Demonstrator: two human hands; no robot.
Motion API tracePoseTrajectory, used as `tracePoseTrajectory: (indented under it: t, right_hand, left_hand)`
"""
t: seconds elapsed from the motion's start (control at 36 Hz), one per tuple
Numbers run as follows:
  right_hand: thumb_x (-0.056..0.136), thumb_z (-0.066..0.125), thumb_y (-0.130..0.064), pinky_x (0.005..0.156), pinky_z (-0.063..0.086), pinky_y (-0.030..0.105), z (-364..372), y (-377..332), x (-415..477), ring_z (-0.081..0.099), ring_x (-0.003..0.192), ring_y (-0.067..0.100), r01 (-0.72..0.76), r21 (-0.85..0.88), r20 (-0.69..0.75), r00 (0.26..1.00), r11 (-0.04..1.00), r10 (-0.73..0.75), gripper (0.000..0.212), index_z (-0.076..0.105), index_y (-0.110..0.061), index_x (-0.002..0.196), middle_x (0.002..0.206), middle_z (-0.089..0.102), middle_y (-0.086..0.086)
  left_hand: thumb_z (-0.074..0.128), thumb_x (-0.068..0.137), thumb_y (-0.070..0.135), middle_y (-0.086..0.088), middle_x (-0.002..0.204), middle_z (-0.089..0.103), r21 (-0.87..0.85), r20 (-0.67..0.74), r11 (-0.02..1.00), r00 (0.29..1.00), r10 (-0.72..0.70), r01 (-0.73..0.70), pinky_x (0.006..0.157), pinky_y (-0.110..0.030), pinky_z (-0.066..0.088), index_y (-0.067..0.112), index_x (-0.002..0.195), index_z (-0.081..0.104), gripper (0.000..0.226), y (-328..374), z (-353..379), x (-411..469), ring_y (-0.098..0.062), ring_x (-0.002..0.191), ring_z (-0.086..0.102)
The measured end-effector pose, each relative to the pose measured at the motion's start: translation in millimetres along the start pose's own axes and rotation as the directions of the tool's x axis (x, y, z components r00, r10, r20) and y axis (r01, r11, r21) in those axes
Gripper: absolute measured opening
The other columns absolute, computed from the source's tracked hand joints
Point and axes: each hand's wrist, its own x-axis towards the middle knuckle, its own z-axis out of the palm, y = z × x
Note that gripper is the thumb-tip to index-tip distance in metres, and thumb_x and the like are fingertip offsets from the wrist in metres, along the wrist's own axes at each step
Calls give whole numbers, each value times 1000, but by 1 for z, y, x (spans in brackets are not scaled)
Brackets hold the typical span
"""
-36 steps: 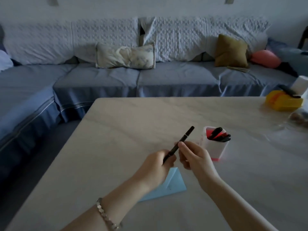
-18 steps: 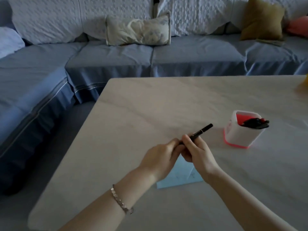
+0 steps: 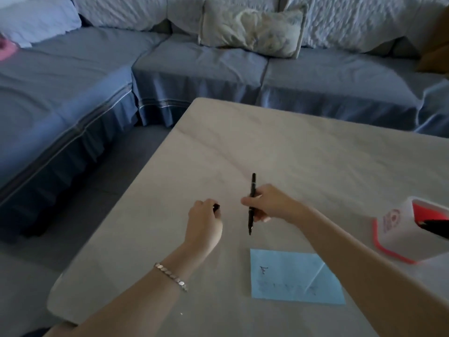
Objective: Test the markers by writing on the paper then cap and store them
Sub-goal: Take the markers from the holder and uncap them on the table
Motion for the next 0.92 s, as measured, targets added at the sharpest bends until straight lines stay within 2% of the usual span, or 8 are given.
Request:
tracePoseTrajectory:
  t: [0.08,0.17,0.28,0.47,0.61,0.69,0.81,0.92]
  right_hand:
    - [87,61,-26,44,44,24,26,-6,20,53,45,16,53,-166,-9,998,985,-56,26,53,-2,93,60,57,9]
    - [85,63,-28,66,52,39,50,-2,36,57,67,26,82,-303,-44,994,949,-100,26,54,-4,90,77,57,12]
    - [88,58,-28,66,45,33,67,1,44,54,77,26,91,-327,-113,984,941,-135,21,45,-13,81,90,58,14]
    - [88,57,-32,61,40,31,69,9,34,51,69,26,110,-277,-191,967,955,-166,28,51,-9,74,70,53,7]
    - [90,55,-32,76,43,22,50,20,3,62,97,24,102,-226,-217,964,969,-152,40,57,-7,121,103,68,11]
    - [90,55,-27,71,40,20,25,33,-28,59,81,17,94,-262,-226,961,960,-156,32,60,-12,117,91,64,1]
    - [87,54,-24,77,47,26,-23,55,-77,61,85,18,52,-376,-330,926,925,-186,23,67,-17,105,89,67,0]
    - [85,56,-17,81,45,30,-80,75,-125,62,88,21,-24,-471,-568,774,882,-282,19,69,-15,97,97,68,3]
  left_hand:
    - [47,94,18,-7,109,63,-76,5,990,993,-121,121,81,-27,39,10,113,58,24,-1,2,5,-25,106,56]
    - [54,91,19,0,89,60,-155,26,973,985,-170,172,69,-25,40,13,95,52,8,-6,1,5,-20,87,57]
    - [58,88,20,-4,81,60,-135,-39,984,992,-124,118,61,-24,34,13,81,51,12,-16,-3,4,-18,75,53]
    - [60,88,20,-10,89,67,-125,-41,990,996,-75,69,65,-24,33,4,99,63,20,-20,-7,1,-25,88,61]
    - [53,92,21,-15,110,55,-60,-41,996,997,-63,61,85,-32,41,7,125,50,36,-16,-11,-6,-30,102,54]
    - [56,88,15,-16,102,55,85,-106,993,990,95,-86,83,-38,43,4,110,57,24,-5,-12,-15,-35,97,53]
    - [70,76,13,-11,94,64,214,63,890,915,399,-403,78,-35,52,5,97,66,22,15,6,-33,-32,88,63]
    - [47,66,63,-3,103,69,255,354,722,757,550,-643,75,-30,55,18,101,70,61,42,28,-53,-21,93,69]
